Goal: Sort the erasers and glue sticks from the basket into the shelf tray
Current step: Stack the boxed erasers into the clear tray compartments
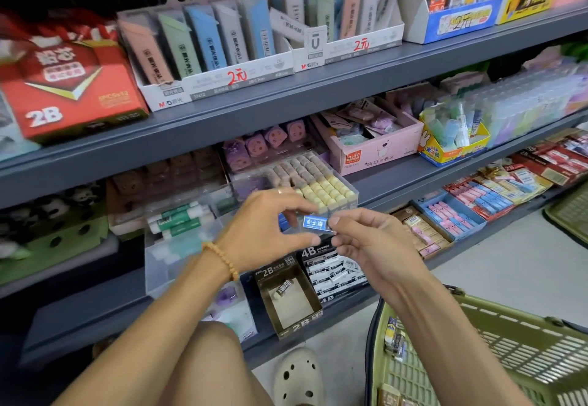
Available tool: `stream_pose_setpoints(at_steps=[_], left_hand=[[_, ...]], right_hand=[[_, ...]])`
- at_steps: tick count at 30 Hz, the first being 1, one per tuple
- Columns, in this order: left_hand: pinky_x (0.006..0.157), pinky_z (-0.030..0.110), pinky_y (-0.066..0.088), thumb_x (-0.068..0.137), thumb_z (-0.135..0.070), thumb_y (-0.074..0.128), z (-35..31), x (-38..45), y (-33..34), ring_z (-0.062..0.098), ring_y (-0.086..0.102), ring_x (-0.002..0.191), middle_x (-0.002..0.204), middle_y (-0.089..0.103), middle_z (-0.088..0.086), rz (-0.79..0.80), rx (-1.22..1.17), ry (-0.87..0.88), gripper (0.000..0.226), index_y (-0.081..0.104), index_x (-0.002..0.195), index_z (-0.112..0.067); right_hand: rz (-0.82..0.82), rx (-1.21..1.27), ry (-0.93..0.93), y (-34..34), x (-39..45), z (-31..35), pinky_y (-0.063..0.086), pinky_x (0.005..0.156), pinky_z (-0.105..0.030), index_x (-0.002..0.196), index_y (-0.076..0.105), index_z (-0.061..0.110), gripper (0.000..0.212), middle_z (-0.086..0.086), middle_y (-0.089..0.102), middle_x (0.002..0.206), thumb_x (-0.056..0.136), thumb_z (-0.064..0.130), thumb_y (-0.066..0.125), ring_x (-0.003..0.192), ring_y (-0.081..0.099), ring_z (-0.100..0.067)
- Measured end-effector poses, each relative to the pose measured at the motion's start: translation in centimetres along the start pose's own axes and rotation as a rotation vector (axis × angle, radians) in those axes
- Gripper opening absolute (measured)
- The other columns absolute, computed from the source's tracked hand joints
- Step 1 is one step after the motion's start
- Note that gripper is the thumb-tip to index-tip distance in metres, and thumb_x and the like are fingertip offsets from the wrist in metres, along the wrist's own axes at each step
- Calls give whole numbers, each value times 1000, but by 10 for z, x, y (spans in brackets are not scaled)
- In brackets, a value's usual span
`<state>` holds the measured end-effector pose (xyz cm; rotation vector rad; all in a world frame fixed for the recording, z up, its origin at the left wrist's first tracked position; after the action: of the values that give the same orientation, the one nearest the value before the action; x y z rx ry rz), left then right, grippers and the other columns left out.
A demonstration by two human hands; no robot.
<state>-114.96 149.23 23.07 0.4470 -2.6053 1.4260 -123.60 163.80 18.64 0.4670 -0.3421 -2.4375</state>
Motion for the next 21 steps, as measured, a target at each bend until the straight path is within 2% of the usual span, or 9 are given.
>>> stream_pose_setpoints(at_steps=[5,8,11,14,16,18,21], left_hand=[[65,20,41,76,-32,75,1,-27,-5,-1,54,70,79,61,-17,-87,112,4,22,76,97,-25],[76,29,48,75,-40,73,15,-41,-16,9,61,77,83,64,-12,-135,172,-127,28,76,98,-24],[82,37,49,76,-32,80,38,-51,-28,15,62,77,83,64,-6,-191,193,-293,27,75,100,-22],[84,37,50,78,-34,78,50,-53,-33,14,61,79,84,63,-8,-170,221,-378,29,74,104,-22],[85,36,50,79,-35,78,52,-53,-34,14,61,82,83,61,-10,-141,242,-394,29,74,104,-22],[83,35,50,78,-34,78,53,-51,-34,15,61,82,82,62,-9,-121,243,-398,29,75,103,-22],[83,33,48,79,-38,77,53,-45,-31,14,59,82,85,63,-8,-85,254,-387,32,74,107,-24]], right_hand=[[55,-74,11,21,-7,-3,49,55,-20,89,72,0,4,-10,67,72,87,-2,69,57,58,-11],[15,-205,2,20,-10,-8,51,58,-21,93,73,7,5,-5,73,80,90,6,69,66,64,-11],[-74,-336,-6,4,-14,-16,52,68,-22,101,72,14,10,-1,75,93,93,13,68,83,69,-12],[-145,-394,32,-21,-23,-28,53,79,-30,104,71,19,11,-1,73,104,95,19,65,96,69,-14],[-206,-369,70,-36,-30,-35,53,84,-34,105,71,16,12,-7,72,105,95,19,64,98,68,-16],[-266,-307,100,-48,-37,-41,50,81,-35,103,71,10,12,-21,69,106,94,14,64,95,66,-18],[-304,-278,122,-59,-43,-48,48,82,-38,100,71,7,11,-21,71,104,93,13,65,92,64,-23]])
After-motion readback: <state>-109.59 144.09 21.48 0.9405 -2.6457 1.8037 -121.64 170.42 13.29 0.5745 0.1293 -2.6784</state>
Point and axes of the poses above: each hand's wrist, its own x-axis towards the middle knuckle, its own y-axis out of the palm, z = x × y, the point moved 3 cm from there along x, towards the middle knuckle
